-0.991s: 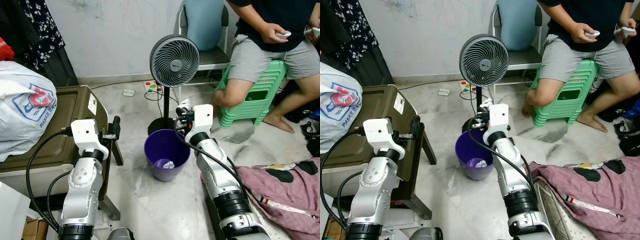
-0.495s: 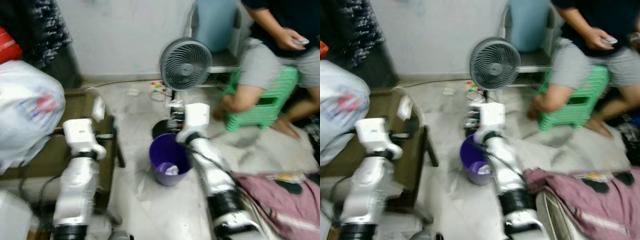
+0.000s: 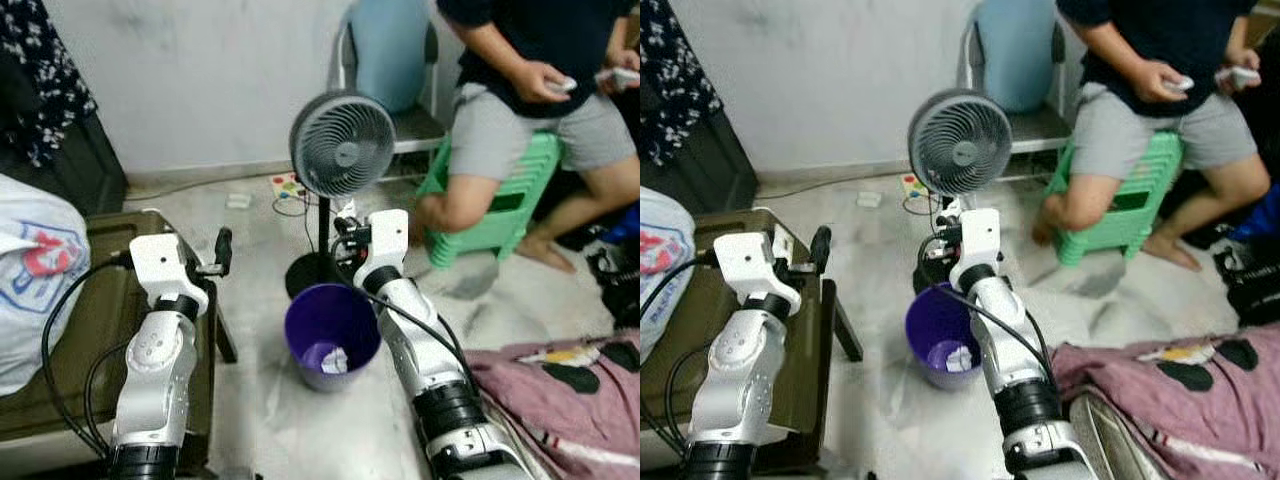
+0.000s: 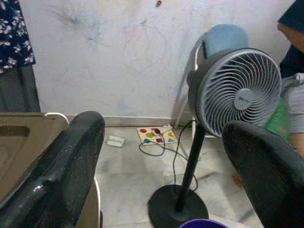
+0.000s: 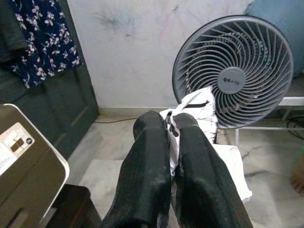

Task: Clean up the room

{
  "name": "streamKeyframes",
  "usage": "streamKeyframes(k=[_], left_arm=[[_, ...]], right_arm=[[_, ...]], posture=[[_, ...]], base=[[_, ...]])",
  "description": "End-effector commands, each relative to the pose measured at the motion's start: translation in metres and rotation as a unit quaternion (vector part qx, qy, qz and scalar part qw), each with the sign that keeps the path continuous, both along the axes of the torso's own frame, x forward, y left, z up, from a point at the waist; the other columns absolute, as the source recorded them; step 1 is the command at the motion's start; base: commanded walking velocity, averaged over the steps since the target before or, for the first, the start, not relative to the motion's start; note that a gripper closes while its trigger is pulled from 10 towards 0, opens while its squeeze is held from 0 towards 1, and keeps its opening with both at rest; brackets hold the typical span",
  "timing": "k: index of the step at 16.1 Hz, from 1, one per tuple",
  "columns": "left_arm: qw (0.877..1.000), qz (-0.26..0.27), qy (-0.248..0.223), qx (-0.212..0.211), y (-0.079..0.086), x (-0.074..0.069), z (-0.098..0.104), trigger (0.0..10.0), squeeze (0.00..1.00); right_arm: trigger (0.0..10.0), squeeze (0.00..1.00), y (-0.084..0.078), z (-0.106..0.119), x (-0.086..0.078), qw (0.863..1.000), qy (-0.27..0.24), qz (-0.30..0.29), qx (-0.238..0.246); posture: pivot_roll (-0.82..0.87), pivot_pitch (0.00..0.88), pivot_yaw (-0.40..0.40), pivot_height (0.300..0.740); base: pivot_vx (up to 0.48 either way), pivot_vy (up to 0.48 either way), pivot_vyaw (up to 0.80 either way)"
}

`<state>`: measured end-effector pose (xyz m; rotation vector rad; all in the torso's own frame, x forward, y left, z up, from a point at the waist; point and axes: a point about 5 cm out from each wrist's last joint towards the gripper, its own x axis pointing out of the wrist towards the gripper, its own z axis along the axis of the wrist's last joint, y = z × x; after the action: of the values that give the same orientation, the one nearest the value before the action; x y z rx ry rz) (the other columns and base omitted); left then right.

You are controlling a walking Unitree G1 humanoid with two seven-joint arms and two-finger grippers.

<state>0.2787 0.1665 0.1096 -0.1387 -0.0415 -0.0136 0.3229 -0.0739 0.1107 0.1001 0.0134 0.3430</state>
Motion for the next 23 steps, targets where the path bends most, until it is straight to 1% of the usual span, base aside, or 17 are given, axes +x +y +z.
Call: streamKeyframes(k=[1,8,14,17,23], left_arm=[[1.000,-0.008,0.002,-0.005,-0.0058,-0.0001,-0.0005,10.0,0.00],[1.000,-0.020,-0.004,-0.007,-0.0087,0.0000,0.0008,10.0,0.00],[1.000,-0.028,-0.012,-0.010,-0.0110,-0.0010,0.0020,10.0,0.00],[0.999,-0.030,-0.013,-0.010,-0.0116,-0.0010,0.0020,10.0,0.00],[0.999,-0.028,-0.009,-0.014,-0.0117,-0.0010,0.0012,10.0,0.00]], right_arm=[[10.0,0.00,-0.0058,-0.0006,0.0016,1.000,0.001,-0.007,-0.002],[10.0,0.00,-0.0062,-0.0009,0.0017,1.000,0.000,-0.008,-0.006],[10.0,0.00,-0.0055,-0.0016,0.0024,1.000,0.002,-0.007,-0.009],[10.0,0.00,-0.0057,-0.0025,0.0028,1.000,0.005,-0.008,-0.009],[10.0,0.00,-0.0053,-0.0065,0.0028,1.000,0.021,-0.012,-0.003]], posture=[[-0.08,0.000,0.001,0.740],[-0.08,0.000,0.000,0.740],[-0.08,0.000,-0.002,0.740],[-0.08,0.000,-0.003,0.740],[-0.08,0.000,-0.004,0.740]], base=[[0.000,0.000,0.00],[0.000,0.000,0.00],[0.376,0.000,0.66],[0.414,0.000,0.00],[0.000,0.000,0.00]])
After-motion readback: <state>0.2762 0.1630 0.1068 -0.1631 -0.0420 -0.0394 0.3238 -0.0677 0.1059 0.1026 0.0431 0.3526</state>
